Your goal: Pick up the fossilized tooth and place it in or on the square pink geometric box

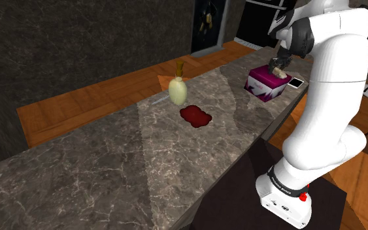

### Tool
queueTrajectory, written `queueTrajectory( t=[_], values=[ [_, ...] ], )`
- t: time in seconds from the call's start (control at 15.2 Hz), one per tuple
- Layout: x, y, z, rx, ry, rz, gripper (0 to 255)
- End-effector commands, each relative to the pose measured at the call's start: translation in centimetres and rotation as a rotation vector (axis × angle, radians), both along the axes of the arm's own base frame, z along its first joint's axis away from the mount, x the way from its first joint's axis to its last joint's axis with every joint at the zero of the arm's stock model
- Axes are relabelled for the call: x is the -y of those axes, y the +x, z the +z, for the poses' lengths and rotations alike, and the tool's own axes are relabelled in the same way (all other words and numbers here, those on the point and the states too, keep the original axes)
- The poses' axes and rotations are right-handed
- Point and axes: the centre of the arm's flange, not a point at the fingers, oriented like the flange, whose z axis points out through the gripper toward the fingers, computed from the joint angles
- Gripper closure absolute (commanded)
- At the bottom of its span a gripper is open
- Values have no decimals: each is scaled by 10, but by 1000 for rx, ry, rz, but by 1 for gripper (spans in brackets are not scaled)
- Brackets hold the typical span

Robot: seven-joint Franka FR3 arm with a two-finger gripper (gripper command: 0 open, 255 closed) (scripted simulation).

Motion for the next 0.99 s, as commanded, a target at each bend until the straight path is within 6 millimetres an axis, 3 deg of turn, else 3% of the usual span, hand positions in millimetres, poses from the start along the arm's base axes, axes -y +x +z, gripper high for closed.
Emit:
queueTrajectory(
  t=[0.0, 0.2, 0.46, 0.92],
  values=[
    [0, 0, 0, 0, 0, 0, 0],
    [0, 0, 0, 0, 0, 0, 0],
    [-2, 0, 50, 0, 0, 0, 0],
    [-2, 0, 50, 0, 0, 0, 0]
  ],
)
